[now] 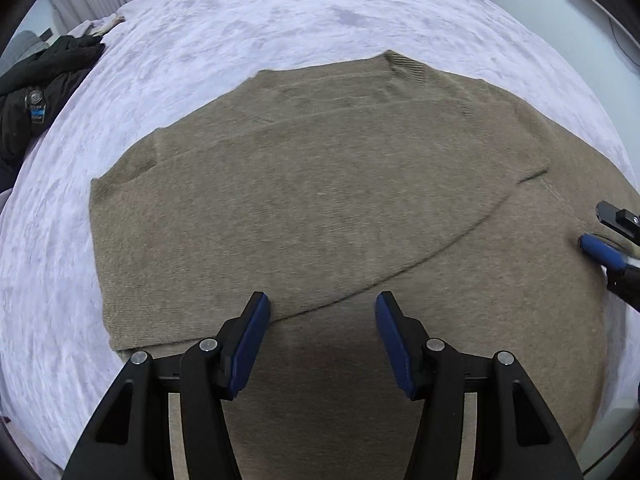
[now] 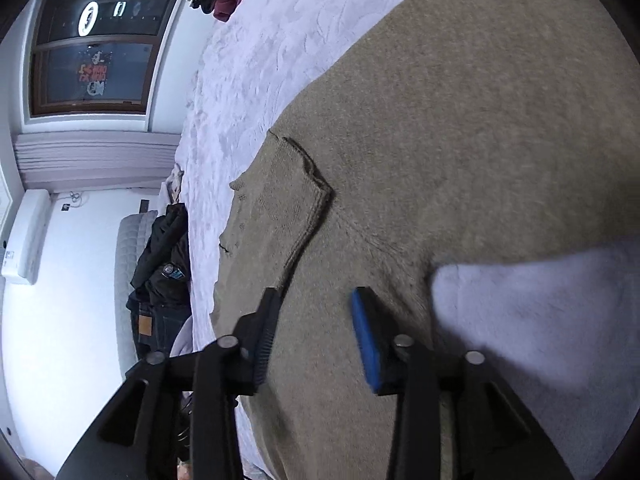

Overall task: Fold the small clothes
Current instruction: 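Grasp the other sleeve with the right tool and fold it across the body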

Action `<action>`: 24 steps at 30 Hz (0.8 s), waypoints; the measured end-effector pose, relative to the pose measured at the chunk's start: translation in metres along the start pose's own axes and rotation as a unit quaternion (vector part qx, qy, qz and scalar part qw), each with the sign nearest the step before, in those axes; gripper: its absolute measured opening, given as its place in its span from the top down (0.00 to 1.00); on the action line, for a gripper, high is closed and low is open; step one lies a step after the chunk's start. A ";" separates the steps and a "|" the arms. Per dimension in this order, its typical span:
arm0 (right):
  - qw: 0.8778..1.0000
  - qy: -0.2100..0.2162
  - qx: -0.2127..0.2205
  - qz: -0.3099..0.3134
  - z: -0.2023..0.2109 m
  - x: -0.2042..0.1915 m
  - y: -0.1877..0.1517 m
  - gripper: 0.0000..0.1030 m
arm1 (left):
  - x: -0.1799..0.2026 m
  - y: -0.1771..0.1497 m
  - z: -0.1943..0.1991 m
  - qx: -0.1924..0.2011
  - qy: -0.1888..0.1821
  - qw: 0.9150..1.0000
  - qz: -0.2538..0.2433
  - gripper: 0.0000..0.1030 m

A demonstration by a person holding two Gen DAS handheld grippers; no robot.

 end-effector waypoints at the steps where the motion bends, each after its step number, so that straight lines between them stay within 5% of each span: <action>1: 1.000 -0.003 0.007 -0.001 0.009 0.004 -0.001 0.53 | 0.009 0.001 0.001 -0.001 -0.005 1.000 -0.006 0.45; 7: 0.992 -0.064 0.106 -0.037 0.099 0.047 0.013 0.53 | 0.075 0.009 0.007 0.005 -0.045 0.998 -0.050 0.45; 14: 0.957 -0.119 0.231 -0.126 0.199 0.115 0.029 0.53 | 0.151 0.026 0.007 0.017 -0.060 0.994 -0.092 0.45; 17: 0.945 -0.098 0.265 -0.163 0.218 0.138 0.040 0.53 | 0.168 0.028 0.005 0.014 -0.062 0.993 -0.096 0.45; 24: 0.941 -0.032 0.292 -0.165 0.217 0.144 0.079 0.53 | 0.169 0.024 -0.011 -0.027 -0.072 0.995 -0.064 0.45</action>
Point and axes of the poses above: each gripper's, at about its wrist camera, not at the fingertips, and z roughly against the way its jaws point, x to its right, y to its top, the point moved 9 cm from there along -z, roughly the way its jaws point, and after that the axes turned 1 degree about -x, right-handed, at the moved point
